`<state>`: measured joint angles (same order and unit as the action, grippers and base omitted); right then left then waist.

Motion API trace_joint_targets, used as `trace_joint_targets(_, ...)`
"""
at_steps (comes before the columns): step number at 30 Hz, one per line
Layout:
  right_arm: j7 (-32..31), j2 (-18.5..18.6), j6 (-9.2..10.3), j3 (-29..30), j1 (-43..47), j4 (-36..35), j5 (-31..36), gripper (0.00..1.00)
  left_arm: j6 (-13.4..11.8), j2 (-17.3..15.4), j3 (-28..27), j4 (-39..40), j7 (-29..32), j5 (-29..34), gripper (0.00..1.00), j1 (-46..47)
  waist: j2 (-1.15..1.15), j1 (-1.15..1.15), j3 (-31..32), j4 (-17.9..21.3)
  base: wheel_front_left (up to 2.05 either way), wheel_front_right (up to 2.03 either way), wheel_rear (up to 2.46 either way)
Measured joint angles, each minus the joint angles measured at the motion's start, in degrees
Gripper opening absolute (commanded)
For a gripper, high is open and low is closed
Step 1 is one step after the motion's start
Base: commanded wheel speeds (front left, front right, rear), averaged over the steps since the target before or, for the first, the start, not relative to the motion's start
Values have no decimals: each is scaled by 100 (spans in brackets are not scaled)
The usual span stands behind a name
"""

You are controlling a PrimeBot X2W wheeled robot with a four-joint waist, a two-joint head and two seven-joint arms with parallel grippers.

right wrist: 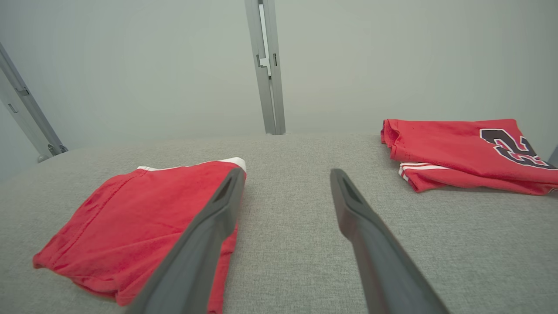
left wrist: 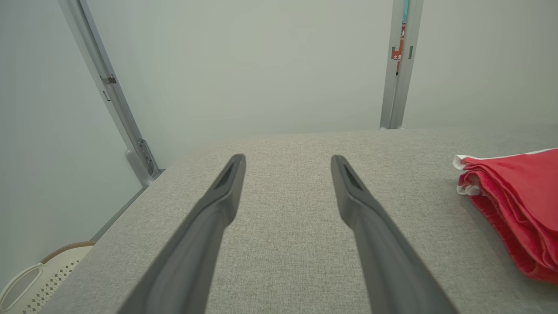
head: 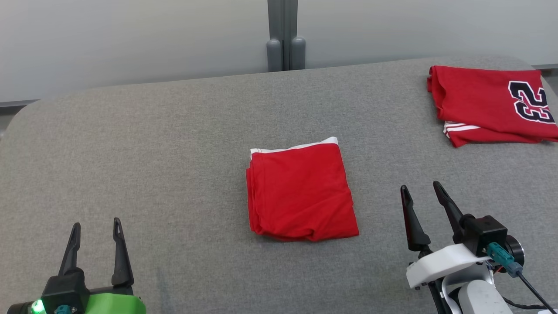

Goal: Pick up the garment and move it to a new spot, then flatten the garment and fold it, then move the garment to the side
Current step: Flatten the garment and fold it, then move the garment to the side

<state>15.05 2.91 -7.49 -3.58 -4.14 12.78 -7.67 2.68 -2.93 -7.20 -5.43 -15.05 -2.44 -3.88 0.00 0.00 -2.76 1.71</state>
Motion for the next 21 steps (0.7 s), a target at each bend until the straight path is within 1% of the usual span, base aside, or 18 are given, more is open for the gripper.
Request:
trace_joint_targets(14, 0, -2, 0, -87, -12, 65, -36, 100, 0, -4, -25, -20, 0, -3, 100, -20, 0, 0, 1, -29, 0, 0, 0)
trace_joint_targets(19, 0, -1, 0, -263, -360, 85, 21, 100, 0, -4, -10, 2, 0, -11, 100, -15, 0, 0, -75, -33, 0, 0, 0)
trace_joint_targets(21, 0, -4, 0, -401, -581, 237, 15, 100, 0, -4, -3, 5, 1, -15, 100, -2, 0, 0, -112, -45, 0, 0, 0)
